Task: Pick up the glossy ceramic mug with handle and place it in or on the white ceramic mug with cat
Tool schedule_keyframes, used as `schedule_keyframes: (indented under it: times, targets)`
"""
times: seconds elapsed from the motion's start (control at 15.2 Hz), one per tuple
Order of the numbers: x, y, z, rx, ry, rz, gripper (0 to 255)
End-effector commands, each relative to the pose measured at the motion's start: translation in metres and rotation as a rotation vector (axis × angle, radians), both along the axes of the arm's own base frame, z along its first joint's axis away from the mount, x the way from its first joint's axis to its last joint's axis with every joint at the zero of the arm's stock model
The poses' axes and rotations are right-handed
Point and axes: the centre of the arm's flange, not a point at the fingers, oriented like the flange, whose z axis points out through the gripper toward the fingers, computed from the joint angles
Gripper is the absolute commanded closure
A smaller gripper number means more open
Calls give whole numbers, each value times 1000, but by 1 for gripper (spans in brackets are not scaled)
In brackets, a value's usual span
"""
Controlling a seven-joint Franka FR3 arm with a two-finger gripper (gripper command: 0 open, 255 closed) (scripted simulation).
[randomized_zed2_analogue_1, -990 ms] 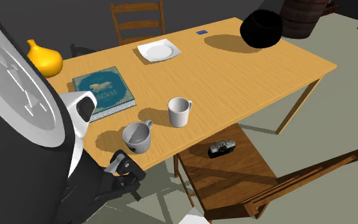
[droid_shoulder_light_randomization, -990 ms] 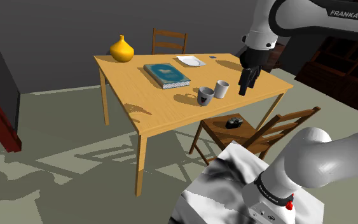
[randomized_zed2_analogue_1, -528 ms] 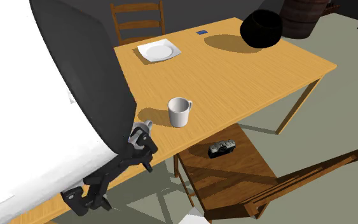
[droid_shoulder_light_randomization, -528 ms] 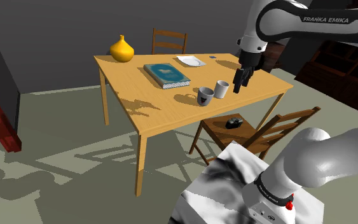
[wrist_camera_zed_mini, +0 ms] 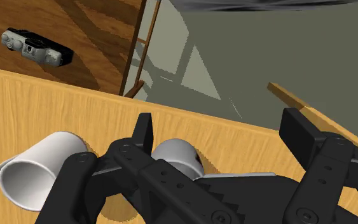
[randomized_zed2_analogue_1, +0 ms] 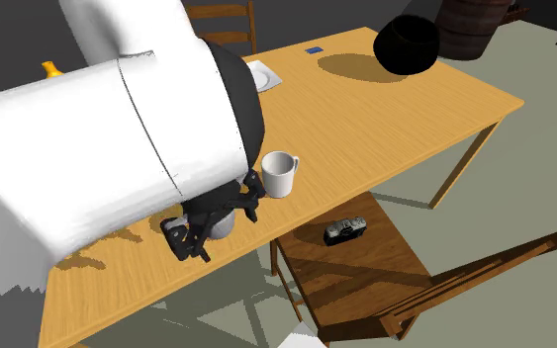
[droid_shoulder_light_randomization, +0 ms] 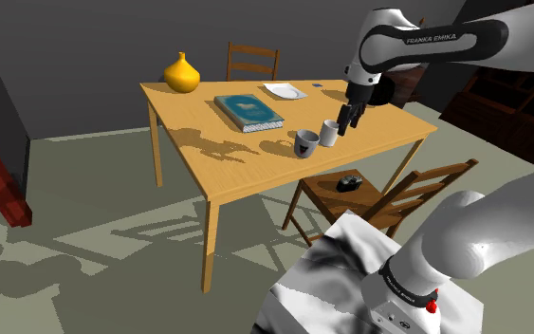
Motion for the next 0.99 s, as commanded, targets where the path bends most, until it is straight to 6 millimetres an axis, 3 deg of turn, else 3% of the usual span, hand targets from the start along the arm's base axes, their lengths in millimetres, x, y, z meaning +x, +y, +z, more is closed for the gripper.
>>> schedule_keyframes:
  times: [0.0, 0.92]
  targets:
    - [13, -19, -11, -1, -10, -3, 0]
    - [106, -157, -78, 2, -72, -22, 0]
